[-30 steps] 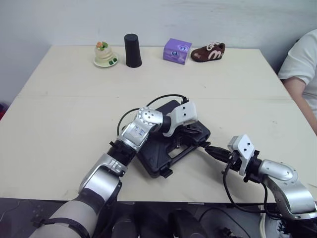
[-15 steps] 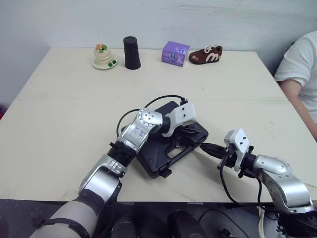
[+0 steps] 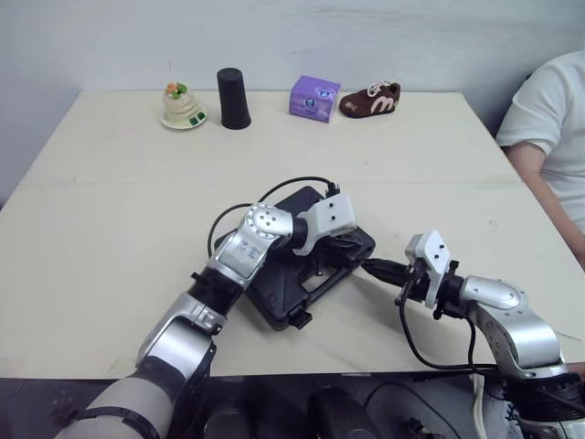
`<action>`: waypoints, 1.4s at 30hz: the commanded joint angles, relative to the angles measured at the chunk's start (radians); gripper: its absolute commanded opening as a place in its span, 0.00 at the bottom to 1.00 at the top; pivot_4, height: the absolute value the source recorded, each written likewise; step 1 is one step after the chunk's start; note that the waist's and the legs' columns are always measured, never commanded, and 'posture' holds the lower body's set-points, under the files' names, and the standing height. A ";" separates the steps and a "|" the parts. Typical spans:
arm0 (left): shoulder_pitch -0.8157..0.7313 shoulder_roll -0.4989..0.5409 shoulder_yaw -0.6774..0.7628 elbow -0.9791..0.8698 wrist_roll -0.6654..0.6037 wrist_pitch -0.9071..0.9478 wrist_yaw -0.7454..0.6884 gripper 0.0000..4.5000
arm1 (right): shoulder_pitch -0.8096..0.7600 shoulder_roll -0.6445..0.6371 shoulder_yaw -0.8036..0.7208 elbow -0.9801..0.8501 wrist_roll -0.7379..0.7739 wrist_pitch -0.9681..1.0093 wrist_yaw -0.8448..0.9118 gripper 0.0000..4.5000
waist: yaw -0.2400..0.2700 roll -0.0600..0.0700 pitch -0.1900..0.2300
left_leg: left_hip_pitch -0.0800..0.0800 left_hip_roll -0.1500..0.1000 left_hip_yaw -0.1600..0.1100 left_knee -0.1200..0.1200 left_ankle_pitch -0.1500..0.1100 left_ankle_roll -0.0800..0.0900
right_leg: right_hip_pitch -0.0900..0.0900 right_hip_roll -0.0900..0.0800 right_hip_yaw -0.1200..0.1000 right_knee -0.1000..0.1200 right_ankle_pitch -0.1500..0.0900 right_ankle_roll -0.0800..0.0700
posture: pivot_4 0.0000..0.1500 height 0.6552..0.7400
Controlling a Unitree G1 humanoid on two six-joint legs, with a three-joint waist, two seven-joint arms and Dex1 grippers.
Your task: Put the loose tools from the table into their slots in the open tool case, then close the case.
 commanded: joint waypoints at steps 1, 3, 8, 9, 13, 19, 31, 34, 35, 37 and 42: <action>0.048 0.043 0.058 -0.145 -0.098 0.012 -0.081 0.00 | 0.040 -0.049 -0.026 -0.090 0.041 -0.013 0.062 0.01 | 0.005 0.003 0.002 | -0.002 0.000 0.000 -0.001 0.000 0.000 | -0.002 0.000 0.000 -0.001 0.000 0.000 | 1.00 1.00; 0.074 0.087 0.079 -0.248 -0.157 0.059 -0.133 0.00 | 0.064 -0.060 -0.013 -0.134 0.062 0.015 0.072 0.01 | 0.008 0.005 0.003 | -0.005 0.000 0.000 -0.002 0.000 0.000 | -0.005 0.000 -0.001 -0.003 0.000 0.000 | 1.00 1.00; 0.204 0.270 0.208 -0.507 -0.279 0.101 -0.214 0.00 | 0.144 -0.056 0.066 -0.201 0.028 -0.045 0.109 0.01 | 0.010 0.006 0.005 | -0.007 0.001 0.000 -0.004 0.000 -0.001 | -0.006 0.001 0.000 -0.006 0.000 0.000 | 1.00 1.00; 0.232 0.300 0.216 -0.530 -0.285 0.096 -0.224 0.00 | 0.153 -0.059 0.093 -0.199 0.009 -0.067 0.121 0.01 | 0.010 0.006 0.005 | -0.006 0.001 0.000 -0.004 0.000 -0.001 | -0.005 0.001 0.000 -0.006 0.000 0.000 | 1.00 1.00; 0.369 0.405 0.226 -0.607 -0.276 0.090 -0.236 0.00 | 0.148 -0.043 0.178 -0.174 -0.040 -0.137 0.147 0.01 | 0.013 0.006 0.007 | -0.004 -0.001 0.000 -0.002 -0.001 0.000 | -0.003 -0.001 0.000 -0.005 0.000 0.000 | 1.00 1.00; 0.422 0.425 0.202 -0.633 -0.255 0.184 -0.147 0.00 | 0.120 -0.036 0.241 -0.118 -0.075 -0.216 0.186 0.01 | 0.034 0.002 0.009 | -0.004 -0.004 -0.001 -0.001 0.000 0.003 | -0.002 -0.002 -0.001 -0.006 0.002 0.001 | 1.00 1.00; 0.539 0.483 0.050 -0.614 -0.132 0.190 -0.085 0.00 | 0.041 0.032 0.297 0.003 -0.083 -0.316 0.233 0.01 | 0.027 0.003 0.008 | -0.001 -0.002 -0.001 -0.003 -0.001 0.003 | 0.001 -0.002 0.000 -0.008 0.001 0.001 | 1.00 1.00; 0.562 0.500 0.016 -0.577 -0.091 0.188 -0.071 0.00 | 0.005 0.064 0.313 0.043 -0.086 -0.333 0.238 0.01 | 0.028 0.003 0.006 | -0.001 -0.002 -0.001 -0.003 -0.002 0.003 | 0.001 -0.002 0.000 -0.008 0.001 0.001 | 1.00 1.00; 0.566 0.504 0.013 -0.572 -0.092 0.189 -0.070 0.00 | -0.007 0.076 0.317 0.055 -0.089 -0.336 0.236 0.01 | 0.028 0.003 0.004 | 0.000 -0.002 -0.001 -0.002 -0.002 0.003 | 0.002 -0.002 0.000 -0.008 0.001 0.001 | 1.00 1.00; 0.568 0.504 0.014 -0.568 -0.100 0.197 -0.063 0.00 | -0.026 0.096 0.323 0.073 -0.094 -0.341 0.231 0.01 | 0.028 0.004 0.002 | 0.002 -0.002 -0.001 -0.003 -0.002 0.003 | 0.004 -0.002 0.000 -0.009 0.001 0.000 | 1.00 1.00; 0.571 0.497 0.013 -0.567 -0.109 0.204 -0.049 0.00 | -0.062 0.127 0.336 0.088 -0.104 -0.340 0.227 0.01 | 0.028 0.006 -0.004 | 0.014 -0.001 -0.001 -0.005 -0.006 0.002 | 0.018 -0.003 -0.001 -0.013 0.000 -0.002 | 1.00 1.00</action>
